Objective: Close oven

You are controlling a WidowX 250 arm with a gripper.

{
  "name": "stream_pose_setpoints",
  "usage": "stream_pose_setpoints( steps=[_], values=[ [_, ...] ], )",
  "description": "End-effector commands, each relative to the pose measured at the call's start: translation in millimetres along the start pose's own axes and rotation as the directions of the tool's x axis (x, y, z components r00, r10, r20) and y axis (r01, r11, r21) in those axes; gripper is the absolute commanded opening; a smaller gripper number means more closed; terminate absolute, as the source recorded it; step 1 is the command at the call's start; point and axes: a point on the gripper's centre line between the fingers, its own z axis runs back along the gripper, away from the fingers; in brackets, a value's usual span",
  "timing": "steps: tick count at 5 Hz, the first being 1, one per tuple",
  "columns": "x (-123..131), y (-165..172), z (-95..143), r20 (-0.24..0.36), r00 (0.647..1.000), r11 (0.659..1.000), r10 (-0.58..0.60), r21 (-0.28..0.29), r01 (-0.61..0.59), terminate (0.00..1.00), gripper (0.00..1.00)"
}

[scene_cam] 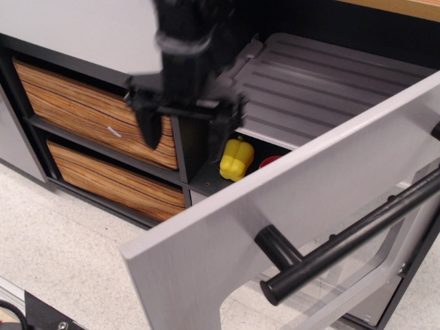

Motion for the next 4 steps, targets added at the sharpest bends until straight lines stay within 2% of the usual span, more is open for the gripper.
stream_pose_setpoints(
  steps=[1, 3, 4],
  values=[
    [-7.5, -31.9, 76.5, 0.115, 0.993, 0.993, 0.033, -0.114, -0.02, 0.0, 1.0],
    [-43.9, -69.7, 116.4, 0.112, 0.978, 0.978, 0.173, -0.136, -0.158, 0.0, 1.0],
    [-58.3, -87.1, 136.8, 0.085, 0.964, 0.959, 0.25, -0.159, -0.235, 0.0, 1.0]
  ],
)
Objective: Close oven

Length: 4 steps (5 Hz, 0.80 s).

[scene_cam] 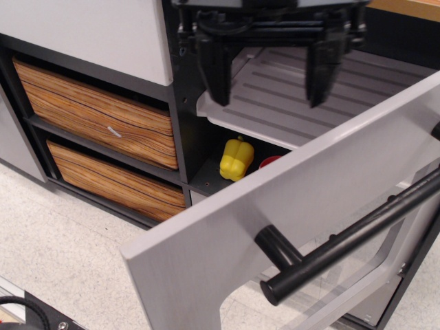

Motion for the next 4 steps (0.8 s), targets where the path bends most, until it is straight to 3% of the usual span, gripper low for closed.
stream_pose_setpoints(
  steps=[1, 3, 4],
  values=[
    [-21.5, -36.6, 37.5, -0.046, 0.984, 0.982, 0.175, -0.061, -0.177, 0.0, 1.0],
    [-48.9, -66.4, 20.0, -0.2, 0.928, 0.941, 0.314, -0.065, -0.333, 0.0, 1.0],
    [-63.4, -77.1, 5.1, -0.221, 0.916, 0.925, 0.336, -0.106, -0.365, 0.0, 1.0]
  ],
)
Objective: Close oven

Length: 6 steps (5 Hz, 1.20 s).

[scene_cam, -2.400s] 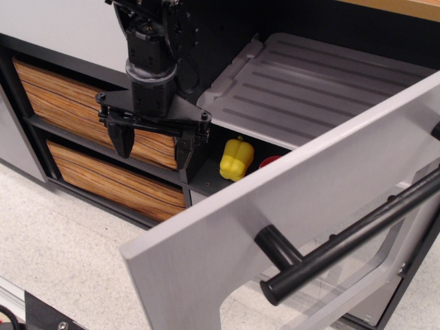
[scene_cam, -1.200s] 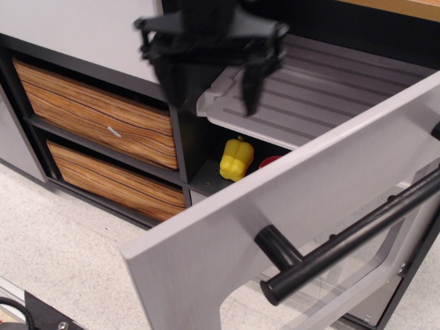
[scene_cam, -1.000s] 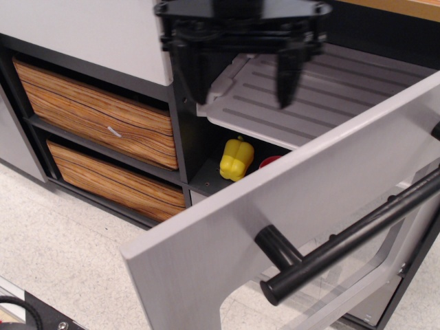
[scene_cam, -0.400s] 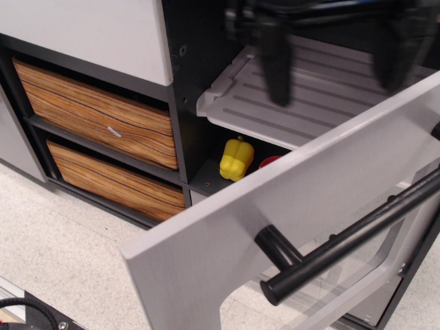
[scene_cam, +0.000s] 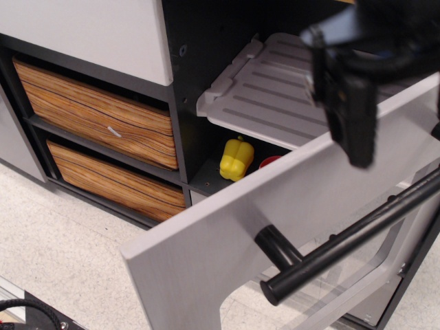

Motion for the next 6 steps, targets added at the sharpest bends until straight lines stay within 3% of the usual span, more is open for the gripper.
stream_pose_setpoints(
  steps=[1, 3, 5, 6],
  values=[
    [-4.8, -3.6, -26.0, 0.037, 0.999, 1.0, 0.007, -0.026, -0.006, 0.0, 1.0],
    [51.2, 19.6, -20.0, 0.149, 0.984, 0.995, 0.095, 0.014, -0.098, 0.0, 1.0],
    [95.4, 37.9, -1.7, 0.189, 0.971, 0.988, 0.148, 0.014, -0.153, 0.0, 1.0],
    [92.2, 41.6, -8.5, 0.191, 0.982, 1.0, 0.01, 0.007, -0.011, 0.0, 1.0]
  ],
)
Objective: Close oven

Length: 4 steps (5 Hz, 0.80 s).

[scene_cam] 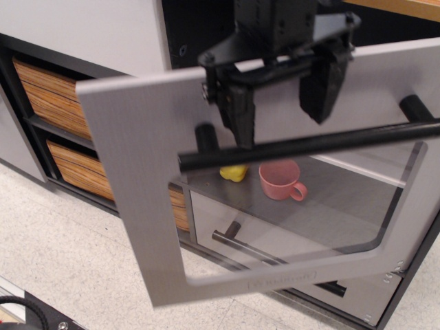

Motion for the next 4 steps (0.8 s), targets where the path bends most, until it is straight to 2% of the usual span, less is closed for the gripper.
stream_pose_setpoints(
  steps=[1, 3, 4],
  values=[
    [13.9, -1.7, -13.4, 0.093, 0.978, 0.981, -0.185, -0.039, 0.189, 0.0, 1.0],
    [49.3, -10.5, -65.3, 0.195, 0.952, 0.972, -0.234, 0.042, 0.23, 0.0, 1.0],
    [66.6, -2.5, -74.6, 0.225, 0.955, 0.981, -0.193, 0.012, 0.195, 0.0, 1.0]
  ],
)
